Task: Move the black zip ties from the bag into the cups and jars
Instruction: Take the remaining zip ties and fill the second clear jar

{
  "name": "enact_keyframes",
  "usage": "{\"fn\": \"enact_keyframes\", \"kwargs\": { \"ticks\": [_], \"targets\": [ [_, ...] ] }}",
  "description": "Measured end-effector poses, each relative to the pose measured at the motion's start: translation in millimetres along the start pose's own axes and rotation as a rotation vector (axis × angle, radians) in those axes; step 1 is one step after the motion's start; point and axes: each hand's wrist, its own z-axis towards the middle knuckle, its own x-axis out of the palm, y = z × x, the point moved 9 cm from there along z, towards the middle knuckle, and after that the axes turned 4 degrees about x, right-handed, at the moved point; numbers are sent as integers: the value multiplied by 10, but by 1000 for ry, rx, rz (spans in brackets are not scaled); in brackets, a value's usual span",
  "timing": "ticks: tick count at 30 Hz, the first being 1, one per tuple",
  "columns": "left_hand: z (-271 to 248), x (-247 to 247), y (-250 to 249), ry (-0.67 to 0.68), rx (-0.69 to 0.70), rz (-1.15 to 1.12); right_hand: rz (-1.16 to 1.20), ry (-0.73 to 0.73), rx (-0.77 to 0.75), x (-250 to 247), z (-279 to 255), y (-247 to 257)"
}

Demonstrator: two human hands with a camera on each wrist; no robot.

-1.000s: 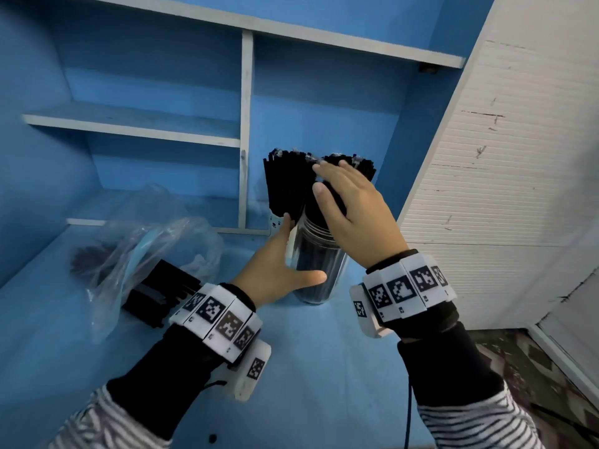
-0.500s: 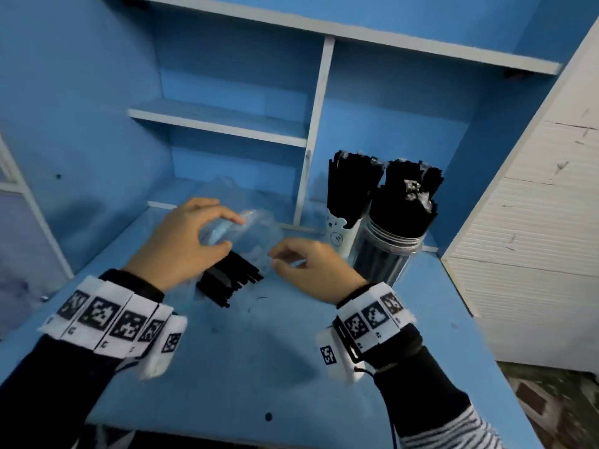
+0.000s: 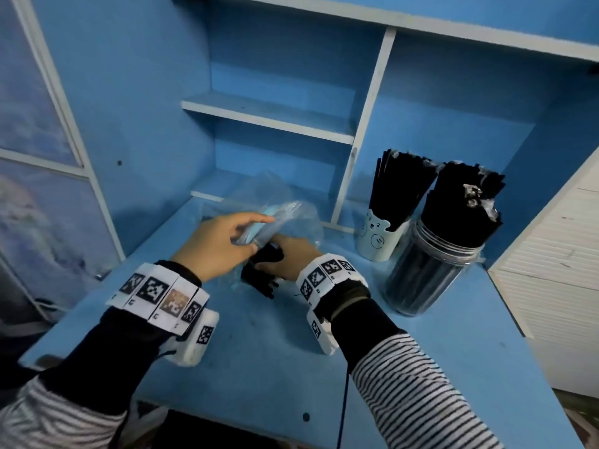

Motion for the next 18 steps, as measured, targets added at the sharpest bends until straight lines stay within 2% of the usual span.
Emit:
{"fn": "enact_keyframes", "kwargs": {
  "ticks": [11, 18],
  "targets": [
    [1, -60, -28, -66, -51, -40, 18, -27, -109, 10, 39, 49],
    [-49, -38, -18, -67, -84, -14, 85, -154, -146, -108, -5, 54]
  ]
}}
